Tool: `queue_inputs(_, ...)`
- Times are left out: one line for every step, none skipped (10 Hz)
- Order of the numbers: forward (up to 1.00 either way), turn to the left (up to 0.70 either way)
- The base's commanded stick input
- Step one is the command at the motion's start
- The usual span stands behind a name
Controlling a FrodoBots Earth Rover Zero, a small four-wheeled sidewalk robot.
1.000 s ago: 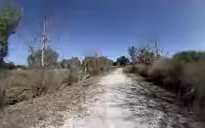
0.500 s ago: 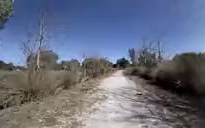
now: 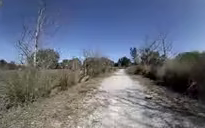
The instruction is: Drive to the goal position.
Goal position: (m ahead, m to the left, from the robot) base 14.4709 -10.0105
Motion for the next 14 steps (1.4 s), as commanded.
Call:
queue_inputs(0.70, -0.01)
queue_inputs(0.70, -0.02)
queue_inputs(0.70, -0.05)
queue_inputs(0.70, -0.08)
queue_inputs(0.70, -0.11)
queue_inputs(0.70, -0.14)
queue_inputs(0.70, -0.17)
queue_inputs(0.70, -0.18)
queue_inputs(0.70, -0.20)
queue_inputs(0.70, -0.17)
queue_inputs(0.70, -0.10)
queue_inputs(0.70, -0.02)
queue_inputs(0.70, 0.00)
queue_inputs(0.70, 0.00)
